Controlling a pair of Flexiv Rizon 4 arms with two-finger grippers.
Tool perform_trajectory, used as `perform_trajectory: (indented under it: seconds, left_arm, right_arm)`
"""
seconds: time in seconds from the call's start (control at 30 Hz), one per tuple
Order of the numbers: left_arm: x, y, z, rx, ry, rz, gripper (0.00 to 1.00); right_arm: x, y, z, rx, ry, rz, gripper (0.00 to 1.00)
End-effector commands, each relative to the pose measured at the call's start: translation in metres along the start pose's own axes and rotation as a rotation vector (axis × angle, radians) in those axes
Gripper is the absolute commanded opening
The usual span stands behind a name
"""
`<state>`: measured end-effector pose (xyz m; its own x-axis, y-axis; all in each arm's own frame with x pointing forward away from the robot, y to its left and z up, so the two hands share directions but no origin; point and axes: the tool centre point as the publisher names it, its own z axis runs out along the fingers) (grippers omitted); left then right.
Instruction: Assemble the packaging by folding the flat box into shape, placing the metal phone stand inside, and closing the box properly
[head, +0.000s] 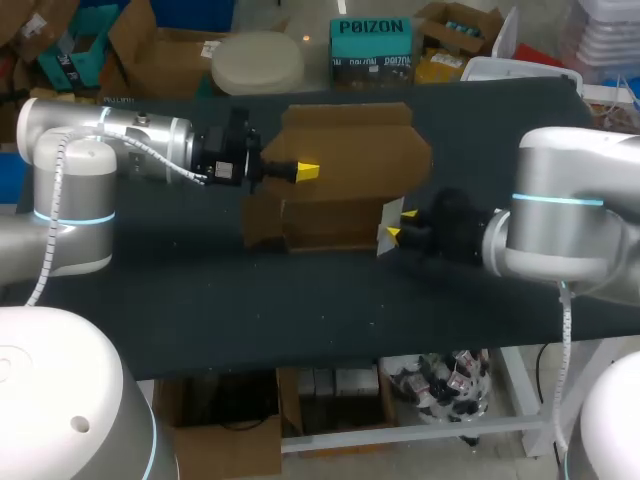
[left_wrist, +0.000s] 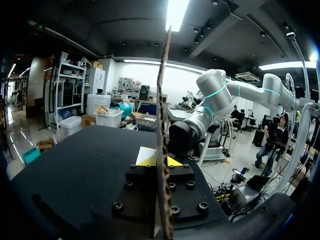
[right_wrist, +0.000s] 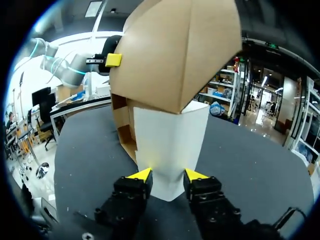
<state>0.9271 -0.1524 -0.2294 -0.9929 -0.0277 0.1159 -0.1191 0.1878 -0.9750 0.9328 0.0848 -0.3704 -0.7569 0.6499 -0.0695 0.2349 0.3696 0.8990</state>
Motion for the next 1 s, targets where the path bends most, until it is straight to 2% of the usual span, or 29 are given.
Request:
perform_trajectory:
  seconds: [0.03,0.6,1.0]
  left_arm:
    - [-0.001,0.003,0.001,-0.001,0.005,0.000,0.00]
    - [-0.001,0.003,0.001,-0.001,0.005,0.000,0.00]
    - [-0.001,0.003,0.001,-0.001,0.005,0.000,0.00]
  right_arm:
    - [0.002,0.004,0.008,0.009,-0.105,0.009,0.43]
    - [-0.011,0.003,0.019,0.021,-0.222,0.059,0.44]
    - [-0.019,0.003,0.024,-0.016,-0.282,0.116,0.43]
